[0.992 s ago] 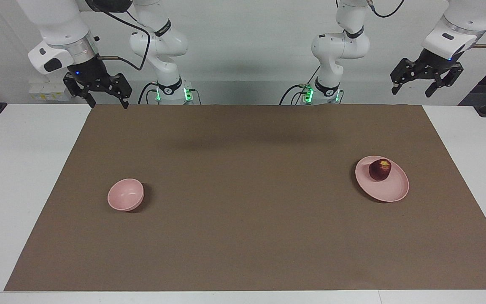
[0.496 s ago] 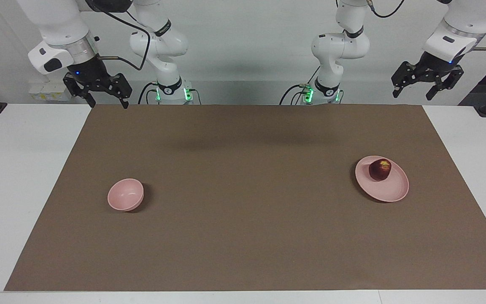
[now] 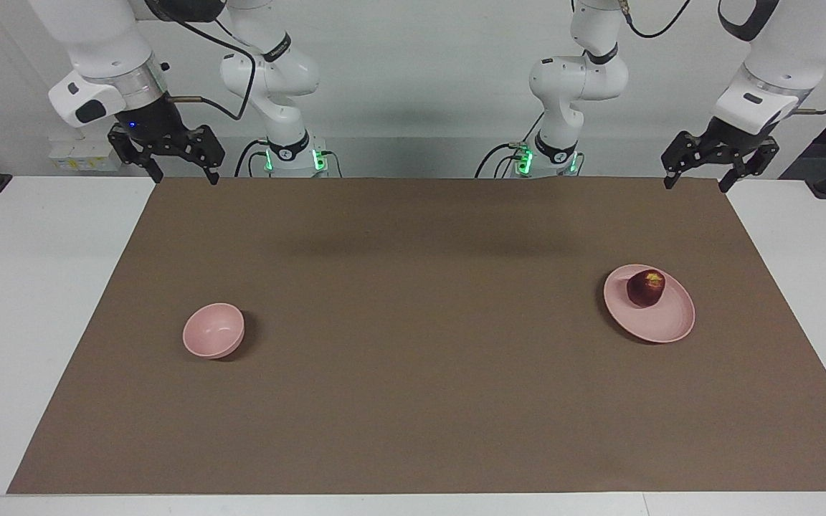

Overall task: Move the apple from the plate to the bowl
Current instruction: 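Reach the left gripper down to the red apple on the plate and grasp it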

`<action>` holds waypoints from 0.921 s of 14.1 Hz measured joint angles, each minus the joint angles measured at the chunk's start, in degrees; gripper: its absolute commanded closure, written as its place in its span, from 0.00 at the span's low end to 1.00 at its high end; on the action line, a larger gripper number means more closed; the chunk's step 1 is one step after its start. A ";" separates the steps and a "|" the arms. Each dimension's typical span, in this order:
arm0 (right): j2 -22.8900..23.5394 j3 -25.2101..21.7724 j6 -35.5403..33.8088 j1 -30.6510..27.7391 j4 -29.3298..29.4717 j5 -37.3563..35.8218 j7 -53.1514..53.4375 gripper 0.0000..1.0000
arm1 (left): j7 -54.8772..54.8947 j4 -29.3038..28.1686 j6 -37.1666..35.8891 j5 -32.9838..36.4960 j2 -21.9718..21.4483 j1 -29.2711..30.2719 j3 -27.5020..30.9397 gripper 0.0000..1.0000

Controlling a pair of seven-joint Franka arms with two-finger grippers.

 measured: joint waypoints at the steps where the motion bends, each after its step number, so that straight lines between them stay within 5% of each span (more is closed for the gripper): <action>1: 0.00 0.03 0.71 0.00 -0.13 0.00 0.00 0.00 | 0.08 -2.16 2.47 0.00 0.00 0.02 0.29 0.00; 13: -0.01 0.21 2.58 0.08 -1.08 0.00 0.00 0.00 | 4.79 -25.17 27.70 0.00 0.11 0.24 3.71 0.00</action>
